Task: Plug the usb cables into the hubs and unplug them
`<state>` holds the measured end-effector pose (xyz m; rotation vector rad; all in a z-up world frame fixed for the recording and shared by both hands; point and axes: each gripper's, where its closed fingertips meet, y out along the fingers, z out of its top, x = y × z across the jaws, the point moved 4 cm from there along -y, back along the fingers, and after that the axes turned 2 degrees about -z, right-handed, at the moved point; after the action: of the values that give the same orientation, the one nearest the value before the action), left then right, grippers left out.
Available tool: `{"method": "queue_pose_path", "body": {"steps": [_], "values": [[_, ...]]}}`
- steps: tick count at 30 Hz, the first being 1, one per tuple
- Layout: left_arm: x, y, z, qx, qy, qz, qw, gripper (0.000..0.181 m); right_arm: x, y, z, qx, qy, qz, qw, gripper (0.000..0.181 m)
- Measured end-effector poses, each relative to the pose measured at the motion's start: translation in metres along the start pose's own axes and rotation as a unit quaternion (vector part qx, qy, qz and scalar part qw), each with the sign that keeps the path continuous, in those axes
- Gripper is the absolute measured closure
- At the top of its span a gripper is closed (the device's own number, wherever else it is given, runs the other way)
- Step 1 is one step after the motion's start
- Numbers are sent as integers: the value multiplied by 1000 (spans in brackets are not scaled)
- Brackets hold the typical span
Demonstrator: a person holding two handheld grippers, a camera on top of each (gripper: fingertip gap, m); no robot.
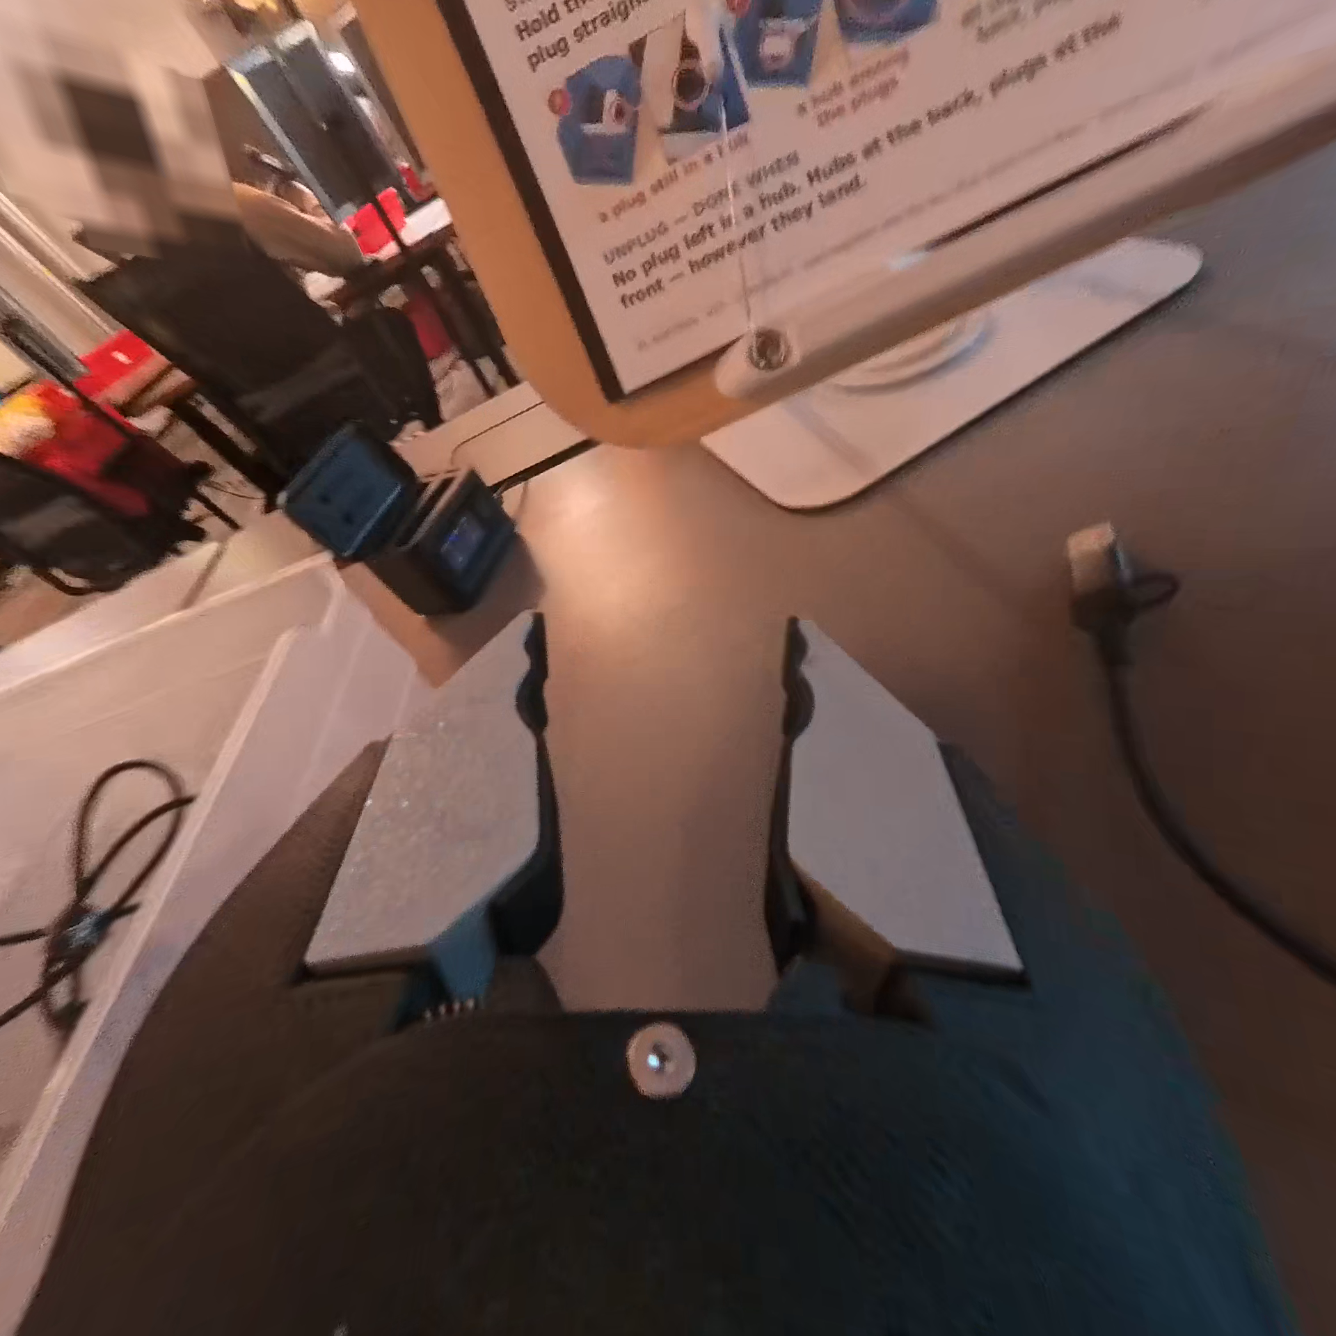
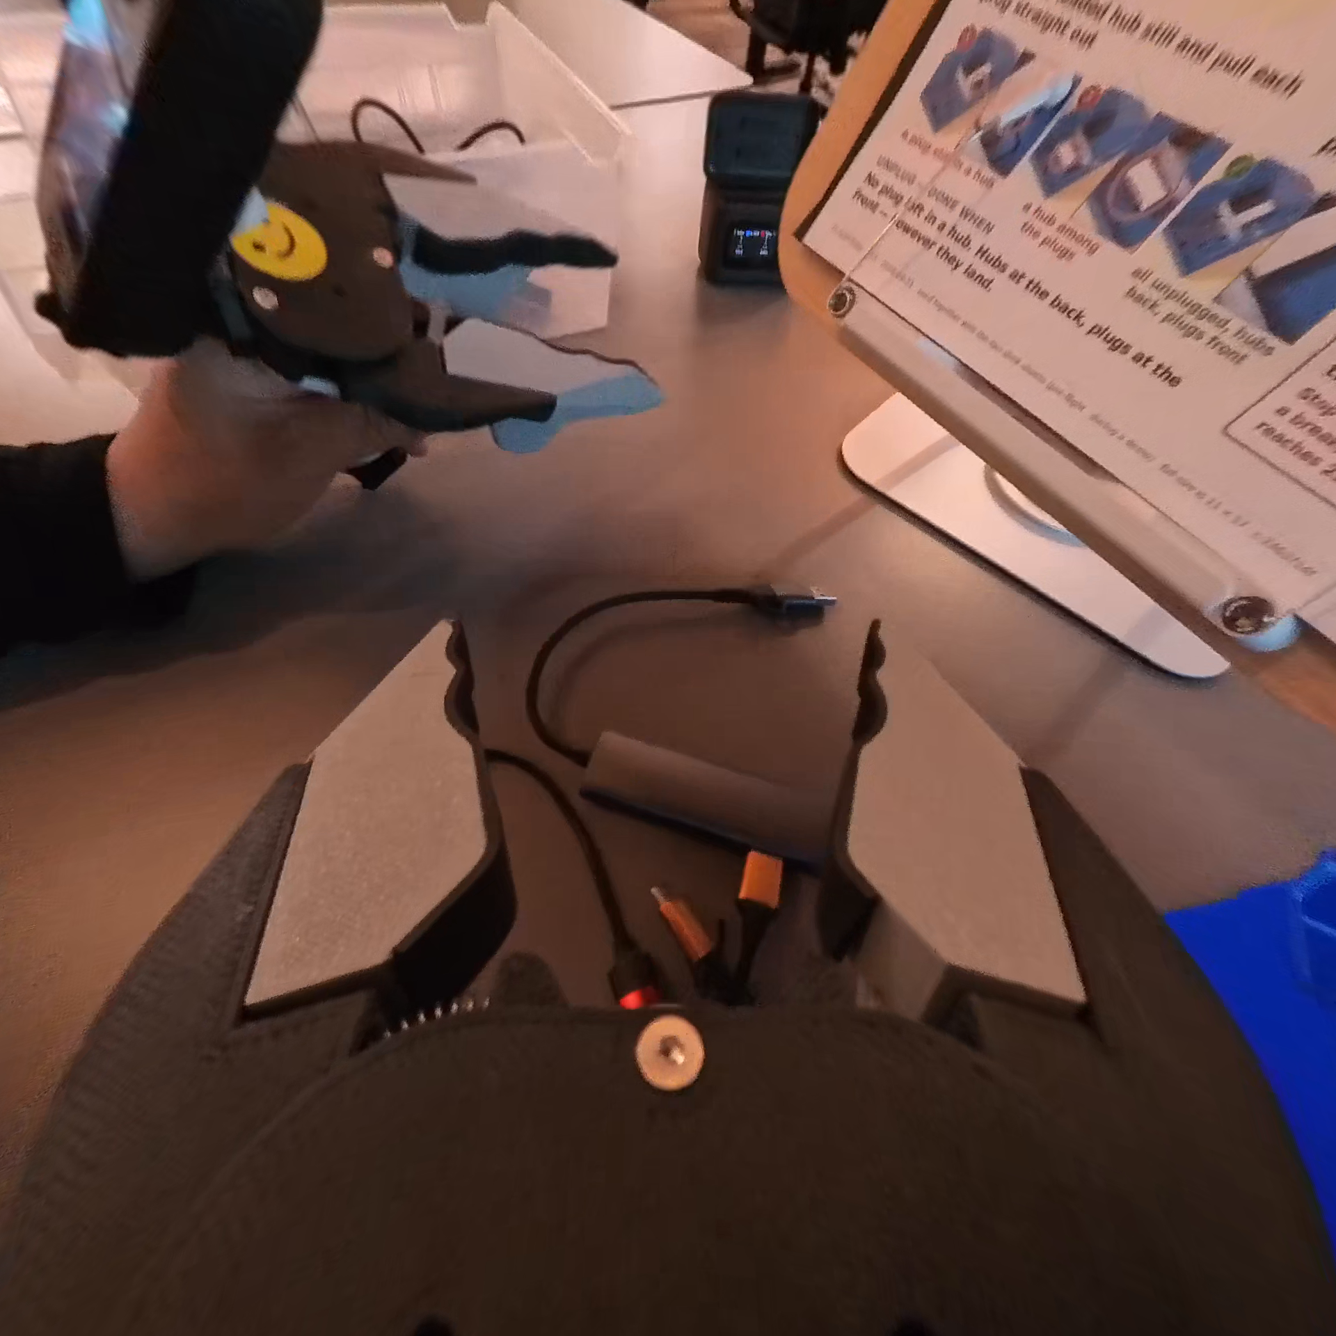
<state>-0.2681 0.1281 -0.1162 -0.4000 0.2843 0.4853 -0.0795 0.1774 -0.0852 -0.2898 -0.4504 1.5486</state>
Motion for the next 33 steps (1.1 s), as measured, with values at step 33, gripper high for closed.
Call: {"method": "queue_pose_path", "body": {"steps": [33], "values": [[51,14,-9,-63,21,-229,971,111,-12,35,-30,5,-36,78,996,108]]}}
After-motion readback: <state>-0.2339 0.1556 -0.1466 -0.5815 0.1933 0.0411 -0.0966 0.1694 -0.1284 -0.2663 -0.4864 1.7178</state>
